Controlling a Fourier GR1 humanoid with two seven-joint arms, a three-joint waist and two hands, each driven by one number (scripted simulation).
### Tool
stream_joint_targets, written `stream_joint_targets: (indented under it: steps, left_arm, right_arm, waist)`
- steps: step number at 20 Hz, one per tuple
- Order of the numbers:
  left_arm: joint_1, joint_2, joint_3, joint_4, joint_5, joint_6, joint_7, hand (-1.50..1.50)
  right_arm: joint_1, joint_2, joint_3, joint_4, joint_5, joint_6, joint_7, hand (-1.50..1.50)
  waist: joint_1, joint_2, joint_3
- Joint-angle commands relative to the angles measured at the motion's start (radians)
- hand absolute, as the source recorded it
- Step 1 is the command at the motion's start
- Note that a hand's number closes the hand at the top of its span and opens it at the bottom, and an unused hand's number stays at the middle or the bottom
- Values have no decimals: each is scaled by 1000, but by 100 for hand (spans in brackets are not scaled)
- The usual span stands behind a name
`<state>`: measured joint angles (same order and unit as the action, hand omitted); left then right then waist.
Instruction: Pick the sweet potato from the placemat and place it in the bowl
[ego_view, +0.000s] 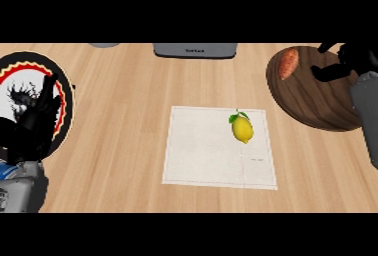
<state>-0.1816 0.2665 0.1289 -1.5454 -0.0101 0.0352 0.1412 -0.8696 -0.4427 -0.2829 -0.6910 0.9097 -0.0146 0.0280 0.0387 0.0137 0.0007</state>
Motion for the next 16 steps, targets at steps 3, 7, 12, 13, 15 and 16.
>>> stream_joint_targets:
  steps: [3, 7, 12, 13, 15, 16]
  left_arm:
    - [26, -23, -13, -34, -3, 8, 21, 0]
    - [-1, -1, -7, -25, -4, -14, 3, 0]
    - [4, -26, -7, -1, -21, 22, -3, 0]
    - [-16, -26, -10, -8, -25, 29, 12, 0]
    - [16, -14, 5, 21, -19, 14, -12, 0]
    - [-23, -4, 9, -9, -12, 16, 32, 0]
  right_arm:
    - [-59, -50, -38, 263, -16, 38, -84, -150]
    - [-79, -60, -87, 347, -68, 34, -218, -150]
    - [-87, -101, -319, 320, -318, 101, -312, -150]
    - [-94, -72, -373, 312, -374, 72, -319, -150]
    - [-86, -119, -441, 320, -447, 131, -358, -150]
    - [-124, -103, -464, 328, -476, 140, -314, -150]
  waist:
    - [3, 0, 1]
    - [12, 5, 2]
    - [-10, 1, 4]
    - [-14, 0, 5]
    - [-21, -1, 4]
    - [-19, -6, 3]
